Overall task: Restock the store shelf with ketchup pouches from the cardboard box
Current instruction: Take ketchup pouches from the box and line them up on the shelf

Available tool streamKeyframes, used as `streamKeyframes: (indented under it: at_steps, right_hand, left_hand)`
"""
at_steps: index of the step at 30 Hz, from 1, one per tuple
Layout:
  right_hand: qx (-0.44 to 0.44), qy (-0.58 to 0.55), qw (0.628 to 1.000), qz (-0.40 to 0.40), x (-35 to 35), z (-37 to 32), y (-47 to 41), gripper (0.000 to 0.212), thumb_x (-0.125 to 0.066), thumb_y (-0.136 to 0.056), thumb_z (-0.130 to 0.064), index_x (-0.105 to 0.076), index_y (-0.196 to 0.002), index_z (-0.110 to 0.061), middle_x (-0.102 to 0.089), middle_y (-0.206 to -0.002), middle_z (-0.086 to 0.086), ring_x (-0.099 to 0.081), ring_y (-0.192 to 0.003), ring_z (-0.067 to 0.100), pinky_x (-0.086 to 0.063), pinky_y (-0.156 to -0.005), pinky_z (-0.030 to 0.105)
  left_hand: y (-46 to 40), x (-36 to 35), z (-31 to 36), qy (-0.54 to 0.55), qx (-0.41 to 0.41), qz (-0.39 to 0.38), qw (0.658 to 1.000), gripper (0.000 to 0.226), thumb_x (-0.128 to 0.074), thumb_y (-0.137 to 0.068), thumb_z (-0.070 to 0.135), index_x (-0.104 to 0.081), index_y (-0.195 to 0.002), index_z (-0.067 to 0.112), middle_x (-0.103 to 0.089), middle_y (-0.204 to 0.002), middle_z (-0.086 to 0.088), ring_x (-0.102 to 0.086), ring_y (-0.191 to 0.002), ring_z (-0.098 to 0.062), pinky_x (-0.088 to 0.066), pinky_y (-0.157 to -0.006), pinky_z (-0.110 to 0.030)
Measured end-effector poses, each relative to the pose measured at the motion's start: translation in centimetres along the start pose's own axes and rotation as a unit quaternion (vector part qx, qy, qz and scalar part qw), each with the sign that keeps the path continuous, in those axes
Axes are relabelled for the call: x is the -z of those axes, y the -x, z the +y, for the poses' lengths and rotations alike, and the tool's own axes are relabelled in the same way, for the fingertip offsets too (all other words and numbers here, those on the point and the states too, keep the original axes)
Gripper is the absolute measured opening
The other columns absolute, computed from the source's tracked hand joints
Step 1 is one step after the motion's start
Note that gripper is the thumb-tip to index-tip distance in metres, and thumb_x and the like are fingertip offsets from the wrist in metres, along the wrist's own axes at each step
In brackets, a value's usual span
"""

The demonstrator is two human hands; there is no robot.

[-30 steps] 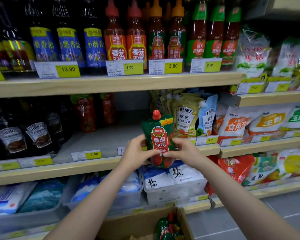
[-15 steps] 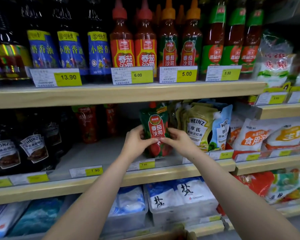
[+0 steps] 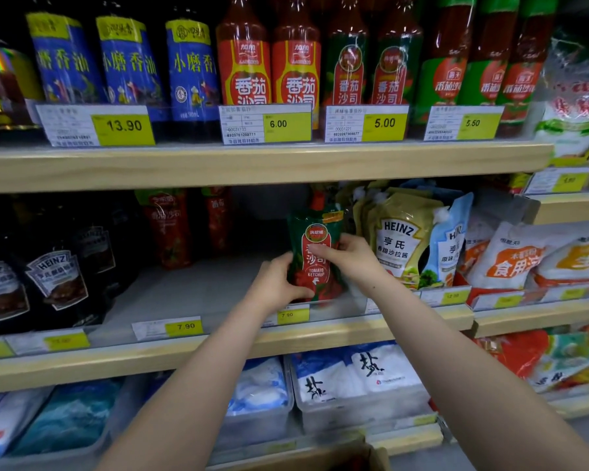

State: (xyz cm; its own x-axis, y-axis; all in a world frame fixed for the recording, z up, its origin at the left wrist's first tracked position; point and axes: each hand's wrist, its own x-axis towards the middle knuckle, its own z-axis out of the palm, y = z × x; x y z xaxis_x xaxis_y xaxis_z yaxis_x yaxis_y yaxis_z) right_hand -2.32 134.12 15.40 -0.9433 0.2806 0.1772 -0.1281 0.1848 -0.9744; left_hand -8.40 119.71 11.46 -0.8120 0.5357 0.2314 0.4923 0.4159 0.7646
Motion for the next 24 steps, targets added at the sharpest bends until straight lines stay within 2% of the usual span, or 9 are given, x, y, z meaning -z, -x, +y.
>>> streamKeyframes:
  at_steps: [2,4,7,10,12,14,16,19,24]
  right_hand:
    - [-0.014,-0.010,1.000,0.003,-0.1,-0.2,0.2,0.022,-0.072,-0.077,-0.019,-0.062,-0.097,-0.018,-0.068,-0.108,0.013,-0.066,-0.090,0.018,-0.054,-0.080,0.031]
    - [-0.013,0.006,1.000,0.018,-0.1,-0.3,0.6,0.036,-0.073,-0.076,-0.022,-0.058,-0.107,-0.015,-0.066,-0.112,0.010,-0.064,-0.097,0.021,-0.053,-0.085,0.034]
    - [0.031,0.090,0.993,0.063,0.6,0.4,2.6,0.052,-0.074,-0.074,-0.030,-0.043,-0.114,-0.017,-0.057,-0.112,-0.003,-0.059,-0.101,0.013,-0.051,-0.086,0.032]
    - [0.088,0.206,0.974,0.019,1.6,2.1,5.1,0.024,-0.062,-0.085,-0.029,-0.048,-0.102,-0.021,-0.056,-0.108,-0.009,-0.056,-0.102,0.007,-0.047,-0.087,0.029]
    - [0.096,0.308,0.946,-0.018,1.6,2.9,5.6,0.012,-0.055,-0.089,-0.021,-0.057,-0.101,-0.022,-0.055,-0.122,-0.002,-0.049,-0.118,0.014,-0.039,-0.096,0.027]
    - [0.087,0.349,0.933,-0.023,1.4,3.0,5.1,0.023,-0.050,-0.090,-0.013,-0.062,-0.108,-0.021,-0.043,-0.139,0.004,-0.036,-0.133,0.017,-0.030,-0.106,0.028]
    - [0.078,0.362,0.929,-0.016,1.2,2.8,4.4,0.032,-0.047,-0.090,-0.008,-0.063,-0.113,-0.021,-0.036,-0.145,0.006,-0.033,-0.135,0.021,-0.028,-0.110,0.029]
    - [0.066,0.378,0.923,-0.026,1.1,3.0,2.9,0.041,-0.043,-0.087,0.000,-0.062,-0.117,-0.020,-0.030,-0.148,0.008,-0.032,-0.136,0.024,-0.025,-0.111,0.028]
    - [0.041,0.389,0.919,-0.037,0.2,3.4,-0.7,0.048,-0.040,-0.084,0.004,-0.059,-0.123,-0.017,-0.018,-0.154,0.009,-0.026,-0.139,0.026,-0.014,-0.112,0.022]
  left_hand:
    - [0.1,0.1,0.3,-0.003,-0.003,-0.007,1.000,0.067,-0.085,-0.060,0.018,-0.055,-0.120,0.022,-0.065,-0.117,-0.002,-0.061,-0.104,-0.015,-0.050,-0.094,-0.032]
    - [0.5,0.1,0.5,-0.001,-0.008,-0.004,1.000,0.069,-0.084,-0.062,0.017,-0.051,-0.122,0.021,-0.065,-0.116,-0.001,-0.062,-0.101,-0.014,-0.050,-0.088,-0.026]
    - [2.0,0.7,0.0,0.006,-0.024,0.059,0.998,0.057,-0.082,-0.065,0.022,-0.044,-0.107,0.023,-0.060,-0.103,0.007,-0.061,-0.092,-0.009,-0.052,-0.078,-0.023]
    - [3.5,1.6,-0.9,-0.057,-0.098,0.038,0.993,0.030,-0.074,-0.075,0.024,-0.051,-0.094,0.024,-0.062,-0.105,0.005,-0.058,-0.099,-0.009,-0.051,-0.086,-0.033]
    - [3.8,2.0,-0.8,-0.093,-0.126,-0.011,0.988,0.024,-0.067,-0.083,0.021,-0.061,-0.106,0.022,-0.058,-0.124,-0.001,-0.049,-0.118,-0.011,-0.043,-0.102,-0.033]
    - [3.5,2.3,-0.6,-0.123,-0.130,-0.045,0.983,0.031,-0.058,-0.090,0.019,-0.060,-0.120,0.022,-0.047,-0.139,-0.005,-0.041,-0.128,-0.012,-0.034,-0.109,-0.029]
    - [2.7,2.7,-0.6,-0.171,-0.128,-0.072,0.974,0.033,-0.047,-0.095,0.021,-0.056,-0.126,0.028,-0.036,-0.149,-0.003,-0.035,-0.134,-0.014,-0.027,-0.111,-0.027]
    - [1.1,3.3,-1.0,-0.245,-0.107,-0.112,0.957,0.038,-0.037,-0.097,0.027,-0.047,-0.132,0.039,-0.021,-0.155,0.003,-0.027,-0.140,-0.017,-0.024,-0.115,-0.035]
    - [-2.3,3.4,-1.2,-0.344,-0.112,-0.130,0.923,0.044,-0.033,-0.097,0.028,-0.032,-0.139,0.042,-0.011,-0.157,0.003,-0.009,-0.145,-0.018,-0.018,-0.116,-0.047]
